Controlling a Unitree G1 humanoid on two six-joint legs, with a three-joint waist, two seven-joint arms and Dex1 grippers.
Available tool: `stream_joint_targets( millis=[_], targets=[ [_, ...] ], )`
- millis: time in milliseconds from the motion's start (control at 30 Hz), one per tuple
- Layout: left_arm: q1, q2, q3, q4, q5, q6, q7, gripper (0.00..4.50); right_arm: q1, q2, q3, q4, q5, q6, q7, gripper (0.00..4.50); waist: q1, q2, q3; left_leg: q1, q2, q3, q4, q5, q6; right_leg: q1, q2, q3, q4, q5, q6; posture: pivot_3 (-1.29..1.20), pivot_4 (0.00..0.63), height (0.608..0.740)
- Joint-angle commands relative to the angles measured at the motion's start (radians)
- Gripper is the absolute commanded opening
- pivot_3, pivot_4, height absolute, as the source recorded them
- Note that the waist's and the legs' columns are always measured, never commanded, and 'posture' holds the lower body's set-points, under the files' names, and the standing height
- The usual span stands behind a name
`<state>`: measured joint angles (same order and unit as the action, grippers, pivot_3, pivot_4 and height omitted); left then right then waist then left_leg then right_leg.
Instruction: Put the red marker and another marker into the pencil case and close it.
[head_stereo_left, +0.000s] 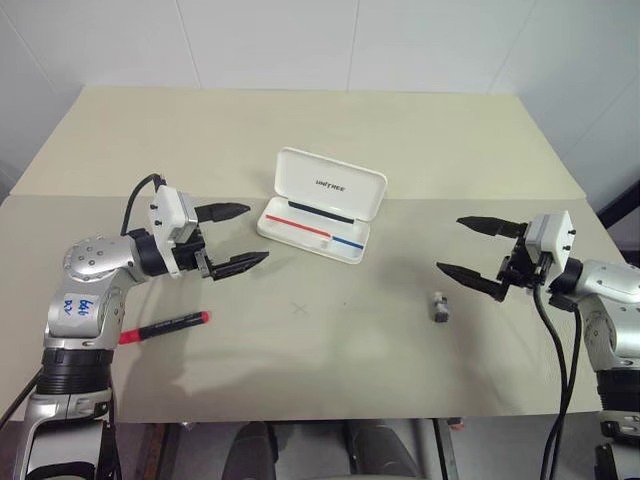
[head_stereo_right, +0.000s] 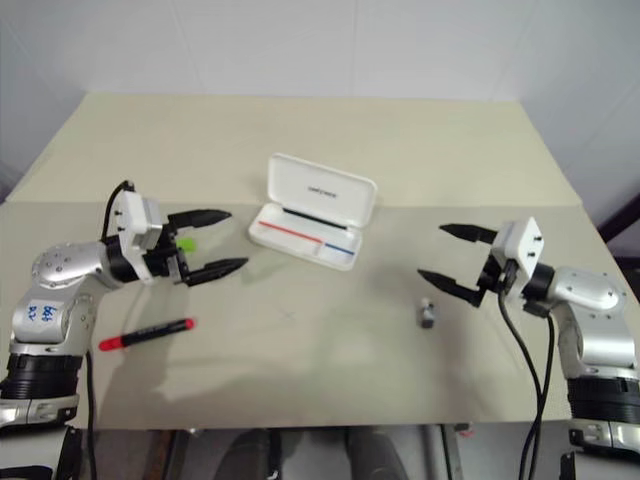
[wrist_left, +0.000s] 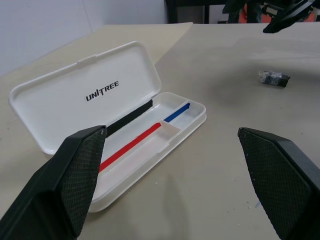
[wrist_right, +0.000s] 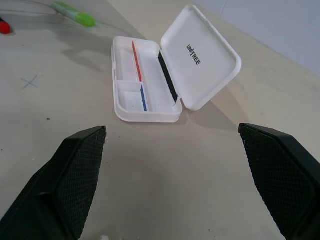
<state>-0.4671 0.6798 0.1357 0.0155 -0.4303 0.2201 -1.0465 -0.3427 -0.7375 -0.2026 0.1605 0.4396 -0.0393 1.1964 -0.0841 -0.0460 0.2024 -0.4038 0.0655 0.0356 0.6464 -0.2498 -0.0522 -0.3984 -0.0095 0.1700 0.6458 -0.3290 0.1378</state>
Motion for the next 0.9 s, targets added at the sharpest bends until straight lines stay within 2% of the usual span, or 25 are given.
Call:
stream_joint_targets(
  millis=[33, 133, 333, 467, 600, 700, 833, 900],
  targets=[
    [-0.031, 0.019, 0.001, -0.007, -0.013, -0.005, -0.031, 4.47, -0.002, -0.034, -0.012, -0.028, 0.021, 0.035, 0.022, 4.50, -0.001, 0.000, 0.000, 0.000, 0.000, 0.000, 0.000, 0.000, 0.000, 0.000, 0.000, 0.000, 0.000, 0.000, 0.000, 0.00, 0.150, 0.740],
    [-0.046, 0.021, 0.005, 0.008, -0.012, -0.008, -0.047, 4.47, -0.013, -0.048, 0.002, -0.047, 0.031, 0.136, 0.012, 4.50, 0.000, 0.000, 0.000, 0.000, 0.000, 0.000, 0.000, 0.000, 0.000, 0.000, 0.000, 0.000, 0.000, 0.000, 0.000, 0.00, 0.150, 0.740],
    [-0.048, 0.079, 0.051, 0.051, -0.016, -0.029, -0.099, 4.47, -0.050, -0.068, 0.097, -0.287, 0.043, 0.379, -0.045, 4.50, -0.008, 0.001, 0.000, 0.001, 0.001, 0.000, -0.001, 0.000, 0.000, 0.000, 0.001, 0.000, 0.001, 0.000, 0.000, 0.00, 0.150, 0.740],
    [0.006, 0.154, 0.132, 0.046, -0.048, -0.012, -0.127, 4.47, -0.131, -0.037, 0.208, -0.401, 0.021, 0.500, -0.096, 4.50, -0.013, 0.001, 0.000, 0.000, 0.001, 0.000, -0.001, 0.000, 0.000, -0.001, 0.000, 0.000, 0.001, -0.001, -0.001, 0.00, 0.150, 0.740],
    [0.071, 0.187, 0.196, 0.034, -0.059, -0.018, -0.111, 4.47, -0.229, 0.018, 0.309, -0.396, -0.037, 0.551, -0.151, 4.50, -0.014, 0.001, 0.000, 0.000, 0.001, 0.000, -0.002, -0.001, 0.000, -0.002, 0.000, 0.000, -0.001, -0.001, -0.002, 0.00, 0.150, 0.740],
    [0.097, 0.184, 0.223, 0.002, -0.074, -0.003, -0.084, 4.50, -0.307, 0.065, 0.371, -0.357, -0.077, 0.579, -0.169, 3.86, -0.012, 0.000, 0.000, -0.003, 0.001, 0.000, -0.002, -0.001, 0.000, -0.005, 0.000, 0.000, 0.001, -0.001, -0.002, 0.00, 0.150, 0.740],
    [0.183, 0.204, 0.223, -0.048, -0.074, 0.027, -0.104, 4.50, -0.409, 0.149, 0.508, -0.244, -0.205, 0.559, -0.205, 2.47, -0.009, 0.000, 0.000, -0.005, 0.001, 0.001, -0.002, -0.001, 0.000, -0.009, 0.000, 0.000, 0.002, -0.002, -0.003, 0.00, 0.150, 0.740],
    [0.196, 0.198, 0.239, -0.080, -0.089, 0.042, -0.079, 4.50, -0.444, 0.195, 0.532, -0.193, -0.228, 0.560, -0.216, 2.47, -0.012, 0.000, 0.000, -0.005, 0.001, 0.001, -0.003, -0.001, 0.000, -0.010, 0.000, 0.000, 0.002, -0.002, -0.004, 0.00, 0.150, 0.740]
  ],
)
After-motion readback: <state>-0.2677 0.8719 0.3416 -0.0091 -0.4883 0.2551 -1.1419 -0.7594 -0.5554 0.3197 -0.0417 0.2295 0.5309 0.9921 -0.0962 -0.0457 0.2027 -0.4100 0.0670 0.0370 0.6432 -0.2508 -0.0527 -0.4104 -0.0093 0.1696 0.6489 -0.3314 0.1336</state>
